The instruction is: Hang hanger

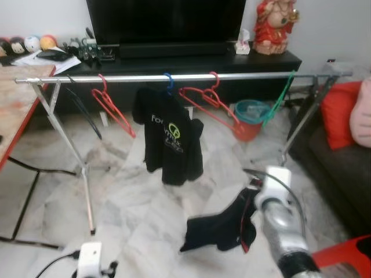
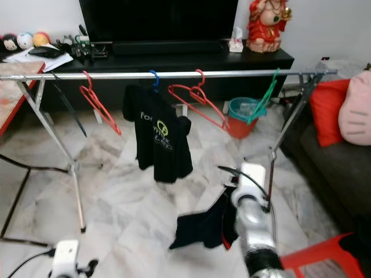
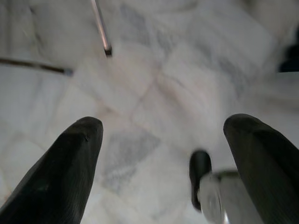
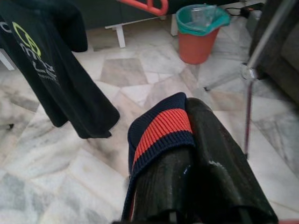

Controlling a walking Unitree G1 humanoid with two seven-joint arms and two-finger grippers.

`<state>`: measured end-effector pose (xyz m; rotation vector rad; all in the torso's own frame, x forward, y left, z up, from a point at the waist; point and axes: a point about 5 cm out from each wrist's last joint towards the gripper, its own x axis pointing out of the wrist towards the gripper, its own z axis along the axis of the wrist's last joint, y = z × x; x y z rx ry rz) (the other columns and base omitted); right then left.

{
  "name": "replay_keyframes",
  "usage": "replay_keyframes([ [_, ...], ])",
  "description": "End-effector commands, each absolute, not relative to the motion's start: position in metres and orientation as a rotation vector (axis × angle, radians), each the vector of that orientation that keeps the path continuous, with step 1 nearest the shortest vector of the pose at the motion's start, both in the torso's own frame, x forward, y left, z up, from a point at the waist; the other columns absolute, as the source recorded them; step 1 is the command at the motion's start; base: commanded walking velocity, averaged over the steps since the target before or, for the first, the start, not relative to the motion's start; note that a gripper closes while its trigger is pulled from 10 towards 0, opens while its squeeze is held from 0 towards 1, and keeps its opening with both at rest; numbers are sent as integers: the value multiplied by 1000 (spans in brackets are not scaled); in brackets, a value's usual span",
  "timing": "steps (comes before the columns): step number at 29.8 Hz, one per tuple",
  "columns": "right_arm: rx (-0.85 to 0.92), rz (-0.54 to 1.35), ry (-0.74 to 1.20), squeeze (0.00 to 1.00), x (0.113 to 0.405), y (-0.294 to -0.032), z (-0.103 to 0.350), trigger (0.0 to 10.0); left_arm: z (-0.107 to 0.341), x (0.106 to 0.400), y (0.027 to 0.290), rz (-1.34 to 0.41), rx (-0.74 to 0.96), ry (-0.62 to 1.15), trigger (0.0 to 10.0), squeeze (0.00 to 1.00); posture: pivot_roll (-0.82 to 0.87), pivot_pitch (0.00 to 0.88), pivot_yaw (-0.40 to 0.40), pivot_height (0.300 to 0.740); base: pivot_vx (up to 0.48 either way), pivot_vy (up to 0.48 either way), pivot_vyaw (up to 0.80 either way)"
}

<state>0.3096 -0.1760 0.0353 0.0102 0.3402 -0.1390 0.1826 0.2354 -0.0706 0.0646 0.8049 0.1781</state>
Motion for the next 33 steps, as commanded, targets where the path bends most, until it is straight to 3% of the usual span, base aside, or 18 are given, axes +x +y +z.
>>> replay_keyframes([
  [1, -11, -168, 334, 0, 309, -189, 37, 10000, -73, 180, 232, 175, 56, 822, 10000, 0, 37, 0, -6, 740, 311, 0, 531],
  [16, -17, -160, 344, 0, 308, -188, 33, 10000, -74, 179, 231, 179, 56, 829, 10000, 0, 27, 0, 0, 740, 305, 0, 128],
  [33, -35, -149, 413, 0, 293, -185, 10, 10000, -79, 171, 227, 164, 68, 860, 10000, 0, 32, 0, 17, 740, 47, 0, 663],
])
